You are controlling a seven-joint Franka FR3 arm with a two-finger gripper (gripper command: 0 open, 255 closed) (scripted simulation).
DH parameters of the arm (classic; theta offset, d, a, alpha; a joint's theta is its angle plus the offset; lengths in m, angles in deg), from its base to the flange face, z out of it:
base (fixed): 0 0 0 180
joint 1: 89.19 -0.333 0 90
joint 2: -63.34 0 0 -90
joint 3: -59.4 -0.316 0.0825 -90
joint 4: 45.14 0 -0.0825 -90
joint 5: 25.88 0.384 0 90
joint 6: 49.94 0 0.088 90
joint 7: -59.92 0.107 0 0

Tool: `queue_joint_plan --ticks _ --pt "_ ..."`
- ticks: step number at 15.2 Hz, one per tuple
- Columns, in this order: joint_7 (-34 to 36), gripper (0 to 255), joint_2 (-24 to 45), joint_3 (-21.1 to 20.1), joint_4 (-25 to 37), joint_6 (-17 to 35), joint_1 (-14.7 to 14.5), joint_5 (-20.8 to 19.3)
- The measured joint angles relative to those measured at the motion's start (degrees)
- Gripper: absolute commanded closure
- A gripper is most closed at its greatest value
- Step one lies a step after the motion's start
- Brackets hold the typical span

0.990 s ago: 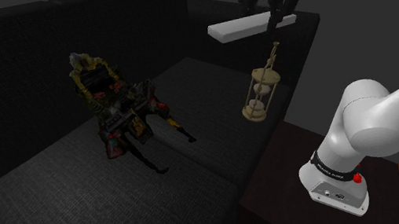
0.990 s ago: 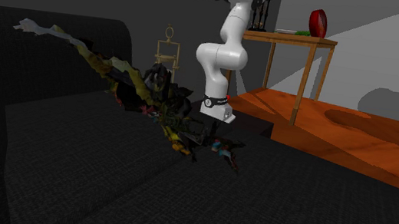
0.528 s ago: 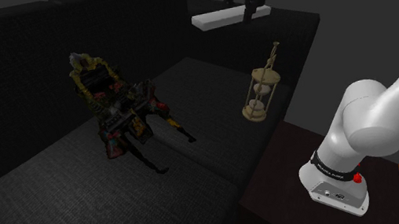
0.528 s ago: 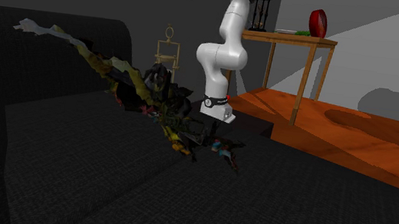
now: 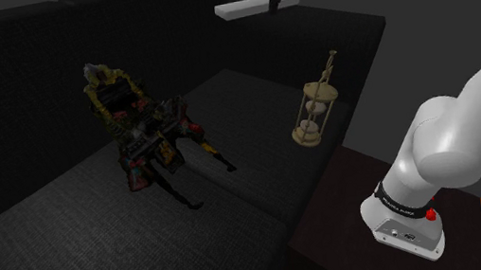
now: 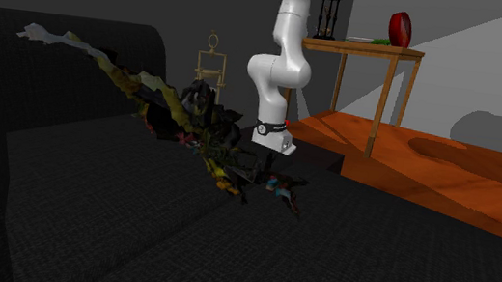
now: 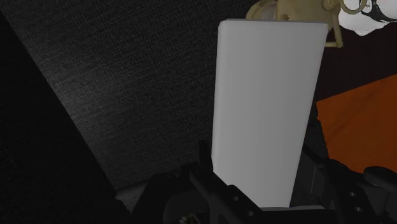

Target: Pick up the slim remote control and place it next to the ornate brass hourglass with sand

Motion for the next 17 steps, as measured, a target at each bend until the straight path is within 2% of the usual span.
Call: queue_joint_plan --ticks 8,10,17 --pt "-6.5 255 16.6 4.0 17.6 -1.0 2.6 0.9" --pt "-6.9 255 17.2 4.2 17.2 0.0 2.8 1.0" --pt "-6.8 255 15.0 4.1 9.1 5.9 2.8 0.7"
